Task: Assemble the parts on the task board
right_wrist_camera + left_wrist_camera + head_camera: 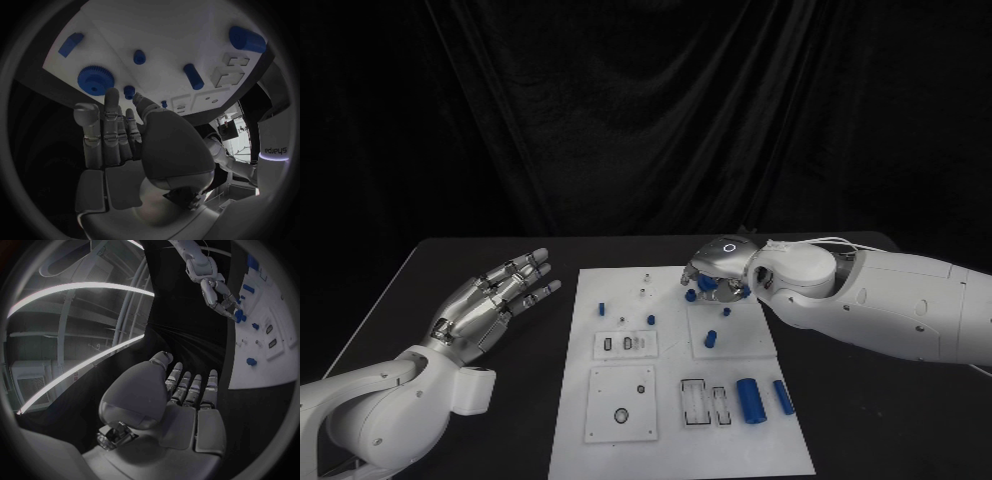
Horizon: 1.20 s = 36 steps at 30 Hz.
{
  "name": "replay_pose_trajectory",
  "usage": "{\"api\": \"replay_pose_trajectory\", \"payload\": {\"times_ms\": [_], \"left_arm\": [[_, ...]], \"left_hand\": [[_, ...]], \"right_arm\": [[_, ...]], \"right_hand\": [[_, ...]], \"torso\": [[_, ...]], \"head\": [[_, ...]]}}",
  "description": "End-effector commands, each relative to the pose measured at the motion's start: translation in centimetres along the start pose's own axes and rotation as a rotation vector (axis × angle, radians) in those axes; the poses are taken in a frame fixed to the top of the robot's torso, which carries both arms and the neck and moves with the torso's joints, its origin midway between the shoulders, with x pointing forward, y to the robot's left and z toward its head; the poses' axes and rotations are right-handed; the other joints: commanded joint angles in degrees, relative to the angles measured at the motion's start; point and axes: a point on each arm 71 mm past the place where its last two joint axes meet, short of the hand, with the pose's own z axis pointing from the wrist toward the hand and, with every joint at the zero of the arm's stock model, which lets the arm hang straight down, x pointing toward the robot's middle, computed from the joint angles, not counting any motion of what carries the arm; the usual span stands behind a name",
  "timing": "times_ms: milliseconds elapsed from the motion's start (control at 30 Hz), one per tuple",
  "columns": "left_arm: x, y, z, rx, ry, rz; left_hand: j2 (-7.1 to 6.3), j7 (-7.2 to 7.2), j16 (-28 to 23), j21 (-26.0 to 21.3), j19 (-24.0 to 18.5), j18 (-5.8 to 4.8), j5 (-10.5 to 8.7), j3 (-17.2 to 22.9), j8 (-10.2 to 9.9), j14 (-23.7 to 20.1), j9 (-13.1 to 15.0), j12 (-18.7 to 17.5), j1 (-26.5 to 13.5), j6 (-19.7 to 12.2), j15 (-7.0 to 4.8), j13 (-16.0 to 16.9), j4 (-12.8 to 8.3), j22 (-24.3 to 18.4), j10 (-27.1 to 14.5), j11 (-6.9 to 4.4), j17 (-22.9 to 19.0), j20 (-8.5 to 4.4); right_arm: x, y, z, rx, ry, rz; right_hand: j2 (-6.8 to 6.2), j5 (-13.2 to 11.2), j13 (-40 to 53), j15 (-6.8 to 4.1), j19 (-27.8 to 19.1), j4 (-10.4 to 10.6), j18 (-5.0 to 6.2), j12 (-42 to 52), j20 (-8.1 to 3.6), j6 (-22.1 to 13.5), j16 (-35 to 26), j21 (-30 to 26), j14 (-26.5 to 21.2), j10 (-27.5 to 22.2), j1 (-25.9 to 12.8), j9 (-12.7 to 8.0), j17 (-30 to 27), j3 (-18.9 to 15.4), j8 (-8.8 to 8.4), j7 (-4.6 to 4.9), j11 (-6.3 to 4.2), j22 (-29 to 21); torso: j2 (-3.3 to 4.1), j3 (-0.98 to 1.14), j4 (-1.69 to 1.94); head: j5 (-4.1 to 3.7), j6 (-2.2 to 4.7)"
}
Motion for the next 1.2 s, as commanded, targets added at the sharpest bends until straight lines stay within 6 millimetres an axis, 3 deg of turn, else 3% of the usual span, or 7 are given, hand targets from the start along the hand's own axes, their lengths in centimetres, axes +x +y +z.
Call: {"api": "replay_pose_trajectory", "payload": {"times_ms": [33, 367, 433, 767, 1200], "left_arm": [[0.1, -0.9, 0.1, 0.126, 0.014, -0.019], [-0.1, -0.7, 0.4, 0.122, 0.017, -0.020], [-0.1, -0.7, 0.4, 0.121, 0.017, -0.021], [-0.1, -0.6, 0.6, 0.114, 0.020, -0.023], [-0.2, -0.4, 0.8, 0.103, 0.024, -0.025]], "left_hand": [[0.14, 0.12, 0.2, 0.4, 0.0, 0.57, 0.25, 0.5, 0.3, 0.0, 0.1, 0.2, 0.1, 0.3, 0.32, 0.0, 0.0, 0.1, 0.0, 0.54, 0.0, 0.25], [0.16, 0.26, 0.1, 0.3, -0.2, 0.52, 0.07, 0.8, 0.2, -0.2, 0.0, 0.2, 0.0, -0.1, 0.46, 0.0, -0.1, 0.0, -0.1, 0.83, 0.0, 0.34], [0.16, 0.28, 0.1, 0.3, -0.2, 0.51, 0.06, 0.8, 0.2, -0.2, 0.0, 0.2, 0.0, -0.1, 0.46, 0.0, -0.1, 0.0, -0.1, 0.85, 0.0, 0.34], [0.14, 0.41, 0.2, 0.3, -0.2, 0.49, -0.02, 1.0, 0.2, -0.2, 0.0, 0.3, 0.0, -0.1, 0.48, 0.0, -0.1, 0.0, -0.2, 1.01, 0.0, 0.38], [0.10, 0.63, 0.2, 0.3, -0.1, 0.46, -0.13, 1.2, 0.2, -0.2, 0.0, 0.4, -0.1, -0.1, 0.59, 0.0, -0.2, 0.0, -0.1, 1.26, 0.0, 0.45]], "right_arm": [[0.3, 0.0, 0.1, 0.007, -0.024, -0.007], [1.0, -0.1, 0.3, 0.012, -0.051, 0.003], [1.1, -0.2, 0.3, 0.014, -0.062, 0.005], [1.9, -0.3, 0.7, 0.021, -0.066, 0.008], [2.8, 0.2, 1.2, 0.013, -0.047, 0.013]], "right_hand": [[0.30, 0.4, 0.1, 0.09, 0.2, -0.1, -0.76, -0.3, -0.01, 0.3, 0.3, 0.1, 0.3, 0.4, 0.2, 0.1, 0.1, 0.4, -0.30, 0.07, 0.16, 0.0], [0.83, 1.9, -0.1, 0.32, -0.2, -0.2, -0.76, -1.5, 0.16, 0.6, 0.4, 0.1, -0.4, 0.2, 0.6, 0.0, 0.2, 1.2, -0.82, -0.46, 0.49, 0.4], [0.87, 2.4, -0.1, 0.35, -0.2, -0.4, -0.80, -1.9, 0.21, 0.6, 0.5, 0.3, -0.5, 0.1, 0.8, 0.0, 0.3, 1.4, -1.05, -1.29, 0.54, 0.8], [1.40, 2.4, -0.1, 0.30, 1.1, -0.4, -1.21, -2.7, 0.22, 0.7, 1.3, 2.3, 0.1, 0.3, 0.8, -0.1, 0.7, 2.1, -1.52, -1.38, 0.84, 3.7], [1.41, 1.8, 0.0, -0.67, 3.6, -0.1, -2.00, -3.0, -0.43, 2.4, 2.9, 6.1, 1.5, 3.0, 0.5, 0.1, 1.4, 3.1, -1.52, -1.13, 0.18, 8.8]], "torso": [[-0.31, 0.07, -0.01], [-0.70, 0.08, -0.03], [-0.78, 0.07, -0.02], [-0.89, 0.09, -0.07], [-0.99, 0.14, -0.15]], "head": [[0.18, -0.25], [0.31, -0.49], [0.29, -0.60], [0.28, -0.84], [0.42, -1.52]]}}
